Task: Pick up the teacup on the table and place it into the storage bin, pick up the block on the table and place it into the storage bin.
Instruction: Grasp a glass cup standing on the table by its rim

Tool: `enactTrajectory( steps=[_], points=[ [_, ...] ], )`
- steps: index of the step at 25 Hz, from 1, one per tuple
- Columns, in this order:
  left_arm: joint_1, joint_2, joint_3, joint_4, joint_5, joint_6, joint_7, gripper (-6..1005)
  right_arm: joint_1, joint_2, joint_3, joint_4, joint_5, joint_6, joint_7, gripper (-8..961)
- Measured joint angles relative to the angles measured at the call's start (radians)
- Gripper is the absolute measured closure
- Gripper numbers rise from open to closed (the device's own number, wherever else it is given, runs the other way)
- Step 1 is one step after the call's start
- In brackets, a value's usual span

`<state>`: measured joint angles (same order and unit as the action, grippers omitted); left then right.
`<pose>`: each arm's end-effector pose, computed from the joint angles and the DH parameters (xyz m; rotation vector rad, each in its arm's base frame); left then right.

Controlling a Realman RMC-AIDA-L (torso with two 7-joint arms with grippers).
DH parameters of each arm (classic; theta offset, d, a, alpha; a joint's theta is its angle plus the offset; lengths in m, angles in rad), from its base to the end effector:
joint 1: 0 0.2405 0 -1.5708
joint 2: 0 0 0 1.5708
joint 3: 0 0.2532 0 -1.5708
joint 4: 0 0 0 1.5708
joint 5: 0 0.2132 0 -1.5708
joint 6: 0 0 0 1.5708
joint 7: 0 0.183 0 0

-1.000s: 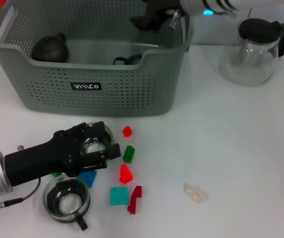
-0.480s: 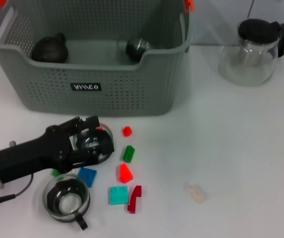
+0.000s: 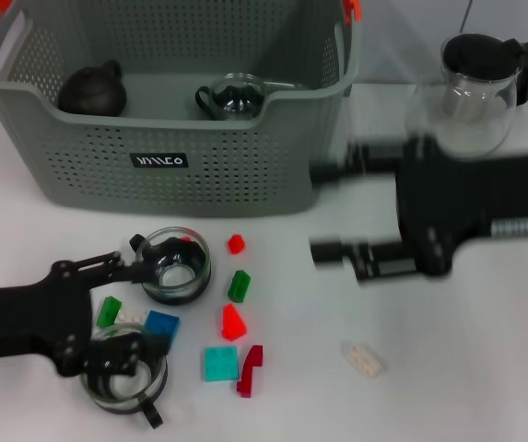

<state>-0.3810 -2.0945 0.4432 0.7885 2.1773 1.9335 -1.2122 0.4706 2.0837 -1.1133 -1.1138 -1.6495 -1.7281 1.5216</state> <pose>-0.2774 0.2648 0.0033 -2.7997 -0.4948 -0.7894 0.1290 0.3153 -0.0095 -2.9819 0.0267 0.8863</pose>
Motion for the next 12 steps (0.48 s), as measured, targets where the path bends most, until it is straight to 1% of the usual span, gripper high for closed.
enactTrajectory(
  steps=[4,5,6,7,8,12],
  points=[
    [0.026,0.005,0.021,0.124,0.022,0.048,0.015,66,0.004,0.004,0.041,0.118,-0.081,-0.004,-0.002,192],
    [0.036,0.005,0.026,0.166,0.023,0.062,0.017,66,0.010,0.006,0.052,0.151,-0.090,-0.001,-0.006,192],
    [0.052,0.000,0.039,0.229,0.024,0.077,0.017,66,0.017,0.006,0.059,0.173,-0.093,0.001,-0.010,192],
    [0.055,-0.002,0.041,0.240,0.024,0.078,0.017,66,0.027,0.007,0.064,0.205,-0.095,0.003,-0.017,192],
    [0.065,-0.007,0.050,0.276,0.024,0.083,0.016,66,0.036,0.007,0.068,0.231,-0.097,0.003,-0.022,192],
    [0.113,-0.044,0.089,0.429,0.026,0.086,0.013,66,0.061,0.010,0.069,0.293,-0.115,0.012,-0.026,192]
  ],
)
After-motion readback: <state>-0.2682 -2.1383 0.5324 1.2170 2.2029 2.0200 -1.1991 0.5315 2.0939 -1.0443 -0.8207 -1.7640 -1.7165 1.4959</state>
